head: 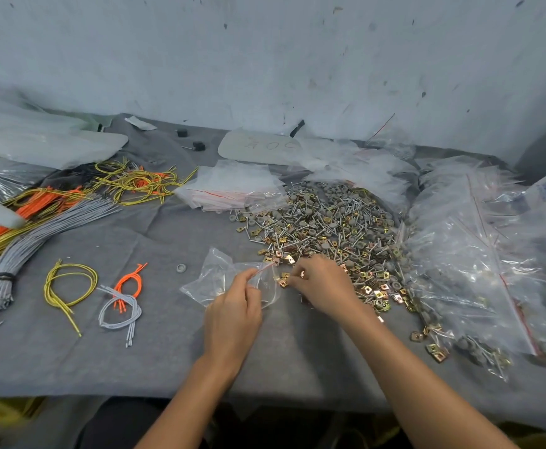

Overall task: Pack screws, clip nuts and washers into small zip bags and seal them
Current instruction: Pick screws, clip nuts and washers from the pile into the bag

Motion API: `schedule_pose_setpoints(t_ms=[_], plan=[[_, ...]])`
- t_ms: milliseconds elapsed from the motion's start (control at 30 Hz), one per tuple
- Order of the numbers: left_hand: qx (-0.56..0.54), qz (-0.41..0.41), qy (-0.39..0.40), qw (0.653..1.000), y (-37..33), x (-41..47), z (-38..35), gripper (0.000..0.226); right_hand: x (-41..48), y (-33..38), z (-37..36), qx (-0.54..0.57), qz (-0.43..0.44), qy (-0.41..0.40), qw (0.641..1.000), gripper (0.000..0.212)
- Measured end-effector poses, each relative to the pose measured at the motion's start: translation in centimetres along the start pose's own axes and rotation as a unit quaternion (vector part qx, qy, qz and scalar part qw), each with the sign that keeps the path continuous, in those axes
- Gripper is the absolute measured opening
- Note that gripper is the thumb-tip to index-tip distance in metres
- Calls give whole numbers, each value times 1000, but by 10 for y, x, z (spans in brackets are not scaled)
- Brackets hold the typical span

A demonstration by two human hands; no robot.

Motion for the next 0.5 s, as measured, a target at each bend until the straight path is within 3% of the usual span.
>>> schedule_pose_setpoints(t_ms=[200, 367, 500], plan=[[9, -5, 15, 1000, -1, 0, -1, 32, -1, -1, -4, -28, 23, 21, 999, 7], [9, -6, 16, 1000, -3, 0, 0, 32, -12, -6, 6, 70, 10, 11, 997, 15], [8, -3, 31, 999, -2, 0, -1, 33, -31, 1, 14, 232, 11, -19, 972, 15]])
Point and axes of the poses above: each hand's wrist, its own x-axis towards the middle knuckle, its own z-axis out of the back of the hand, y = z × x, the point moved 5 cm from there along x, towards the middle knuckle, and after that the axes turned 9 degrees about -y, right-handed, at the moved point
